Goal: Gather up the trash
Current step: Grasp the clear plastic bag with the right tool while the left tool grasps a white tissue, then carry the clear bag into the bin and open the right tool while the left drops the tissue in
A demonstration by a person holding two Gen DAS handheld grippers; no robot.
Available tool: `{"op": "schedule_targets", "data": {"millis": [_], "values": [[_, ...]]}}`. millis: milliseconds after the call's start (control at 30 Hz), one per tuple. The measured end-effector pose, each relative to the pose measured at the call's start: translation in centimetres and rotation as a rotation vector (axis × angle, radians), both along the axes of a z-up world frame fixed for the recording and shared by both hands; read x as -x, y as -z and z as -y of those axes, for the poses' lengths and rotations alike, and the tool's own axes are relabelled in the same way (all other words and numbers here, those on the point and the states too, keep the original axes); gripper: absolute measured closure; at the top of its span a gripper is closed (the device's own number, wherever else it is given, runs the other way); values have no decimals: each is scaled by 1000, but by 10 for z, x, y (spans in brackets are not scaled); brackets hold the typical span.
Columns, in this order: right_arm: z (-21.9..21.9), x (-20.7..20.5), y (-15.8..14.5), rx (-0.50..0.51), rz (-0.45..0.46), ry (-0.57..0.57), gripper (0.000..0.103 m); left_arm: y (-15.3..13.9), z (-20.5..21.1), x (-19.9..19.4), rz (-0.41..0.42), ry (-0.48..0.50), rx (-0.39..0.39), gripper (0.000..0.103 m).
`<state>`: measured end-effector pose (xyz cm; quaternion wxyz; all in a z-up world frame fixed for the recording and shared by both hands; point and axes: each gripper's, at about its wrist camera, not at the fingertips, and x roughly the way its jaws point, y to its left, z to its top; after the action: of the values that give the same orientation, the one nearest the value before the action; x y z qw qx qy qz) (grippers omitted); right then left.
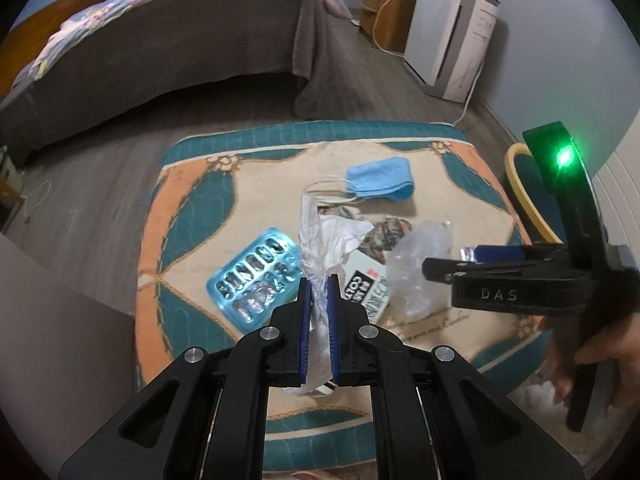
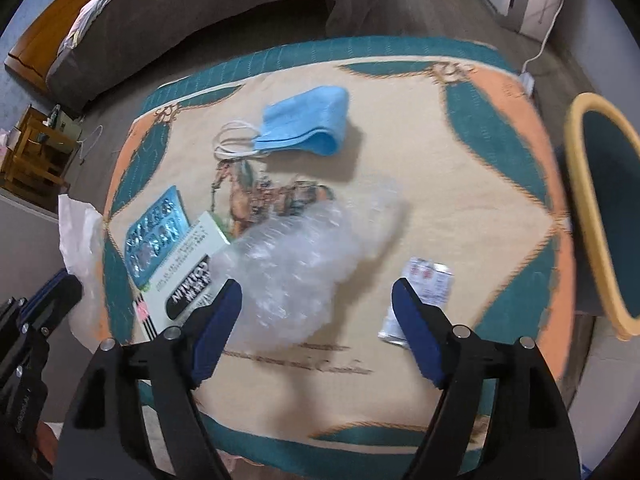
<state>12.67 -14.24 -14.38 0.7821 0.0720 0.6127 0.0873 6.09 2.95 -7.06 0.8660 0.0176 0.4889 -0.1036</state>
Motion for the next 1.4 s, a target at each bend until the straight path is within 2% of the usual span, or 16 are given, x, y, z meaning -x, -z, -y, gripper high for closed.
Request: {"op": "schedule_targets", "data": {"millis": [100, 233, 267, 333, 433, 600, 667, 800, 900, 1033, 1133, 1200, 1300, 1400], "values": [[-9, -5, 10, 13, -30, -12, 19, 2, -4, -4, -3, -2, 2, 94], [-10, -10, 20, 16, -50, -3, 19, 3, -6, -7, -7, 2, 8, 94], [-10, -10, 22, 9, -52, -1, 23, 3, -6, -7, -7, 2, 4, 94], [-9, -11, 23, -2, -58, -6, 57, 4, -6, -9, -10, 4, 0, 94], [-11, -11, 21, 0, -59, -31, 70, 4, -6, -10, -10, 5, 0, 94], [-11, -9, 1, 22, -27, -58, 73, 0, -5, -11, 3, -3, 7, 94], [-6, -7, -18, 33, 6, -67, 73, -3, -4, -13, 6, -10, 17, 94], [0, -4, -66, 124, 110, -137, 73, -11, 3, -16, 24, -15, 26, 94], [16, -3, -105, 141, 187, -158, 73, -21, 13, -17, 53, -5, 35, 94], [44, 4, -143, 266, 293, -191, 73, -31, 29, -18, 90, 21, 35, 94], [71, 11, -153, 311, 336, -159, 73, -36, 41, -18, 111, 41, 40, 94], [92, 15, -152, 305, 346, -118, 73, -37, 50, -19, 111, 55, 37, 94], [113, 15, -141, 276, 313, -73, 73, -36, 61, -21, 107, 71, 38, 94], [125, 14, -135, 315, 319, -64, 73, -32, 75, -21, 102, 97, 31, 94]]}}
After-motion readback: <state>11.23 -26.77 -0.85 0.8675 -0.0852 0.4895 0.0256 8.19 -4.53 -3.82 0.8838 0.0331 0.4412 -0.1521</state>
